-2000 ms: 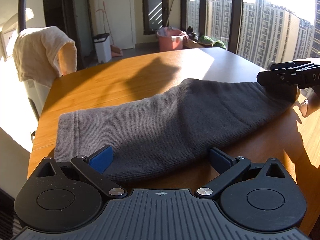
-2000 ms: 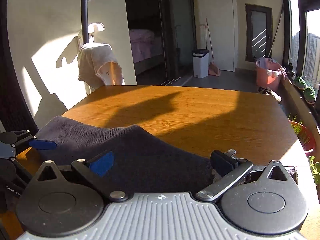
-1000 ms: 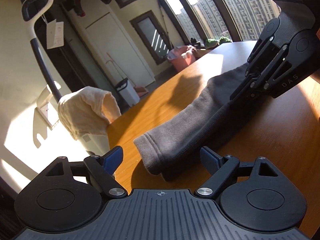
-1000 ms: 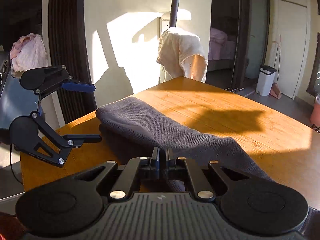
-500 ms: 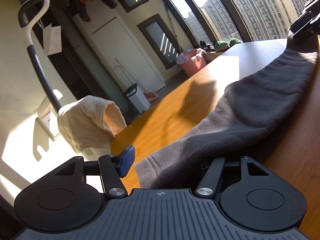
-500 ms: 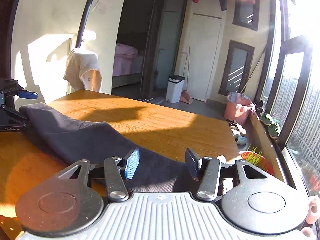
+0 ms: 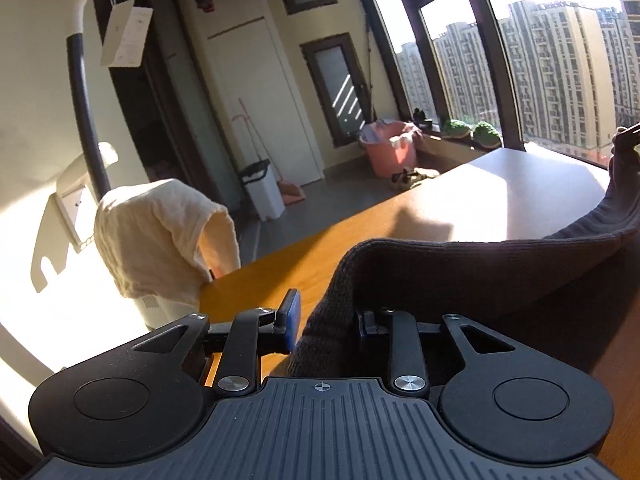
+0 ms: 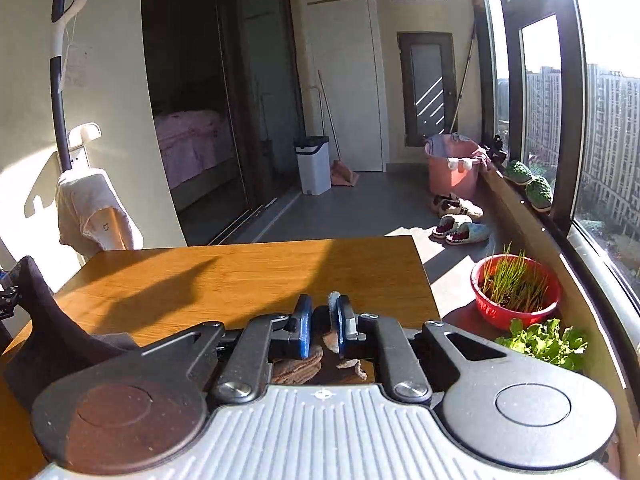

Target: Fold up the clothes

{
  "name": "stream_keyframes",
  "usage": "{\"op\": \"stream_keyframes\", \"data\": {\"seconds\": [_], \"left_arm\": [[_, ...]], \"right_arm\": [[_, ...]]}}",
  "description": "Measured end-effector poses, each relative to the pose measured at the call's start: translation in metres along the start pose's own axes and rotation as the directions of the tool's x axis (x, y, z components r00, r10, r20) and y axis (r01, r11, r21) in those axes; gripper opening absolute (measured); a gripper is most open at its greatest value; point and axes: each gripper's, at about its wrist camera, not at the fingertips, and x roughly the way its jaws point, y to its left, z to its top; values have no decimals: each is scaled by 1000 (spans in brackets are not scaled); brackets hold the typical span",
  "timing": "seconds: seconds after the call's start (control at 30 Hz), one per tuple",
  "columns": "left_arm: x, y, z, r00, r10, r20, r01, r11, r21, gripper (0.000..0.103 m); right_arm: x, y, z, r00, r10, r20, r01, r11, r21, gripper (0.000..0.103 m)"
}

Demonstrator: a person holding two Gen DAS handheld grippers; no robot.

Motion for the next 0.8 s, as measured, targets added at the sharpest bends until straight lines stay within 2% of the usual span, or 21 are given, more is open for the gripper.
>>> {"op": "stream_keyframes", "data": {"seconds": [0.03,0.07,0.1,0.13,0.17,0.2,0.27,0.33,0.37,0.4,0.43,0.5,0.57,0.8], "left_arm": [[15,13,8,999,28,-16,-29,997,-70,47],[24,21,12,997,74,-23,-76,991,-110,63],[30,30,16,992,121,-27,-123,983,-136,71],[36,38,19,985,167,-32,-170,972,-161,72],[41,46,23,976,212,-38,-216,959,-186,79],[40,52,24,980,194,-44,-199,956,-216,89],[29,57,22,991,116,-61,-128,949,-289,98],[16,55,14,995,7,-102,-41,941,-335,98],[8,50,7,990,-62,-126,13,933,-360,98],[1,45,0,981,-132,-143,68,920,-385,99],[-5,38,-9,963,-218,-156,137,900,-414,99],[-12,25,-24,928,-324,-183,217,871,-441,99],[-1,21,-23,931,-316,-183,211,875,-436,100],[39,6,-22,943,-280,-180,185,890,-417,103]], "right_arm": [[1,0,11,999,-35,32,36,999,-24,22],[-1,3,17,998,-47,51,50,998,-45,38],[-7,5,18,997,-44,64,48,997,-57,48],[-14,7,17,996,-38,77,43,997,-68,66],[-20,9,14,996,-33,77,38,996,-76,75],[-26,10,4,999,-19,50,24,996,-91,77],[-39,14,-19,1000,16,-26,-19,994,-108,85],[-48,17,-47,989,78,-122,-89,992,-85,87],[-52,19,-65,977,117,-176,-130,989,-65,88],[-54,21,-78,966,141,-215,-155,987,-47,88],[-54,23,-91,954,162,-254,-174,984,-25,88],[-48,29,-104,948,171,-268,-183,983,-18,91],[-34,35,-108,946,166,-279,-183,982,-36,100],[37,28,-74,960,77,-268,-97,993,-61,100]]}}
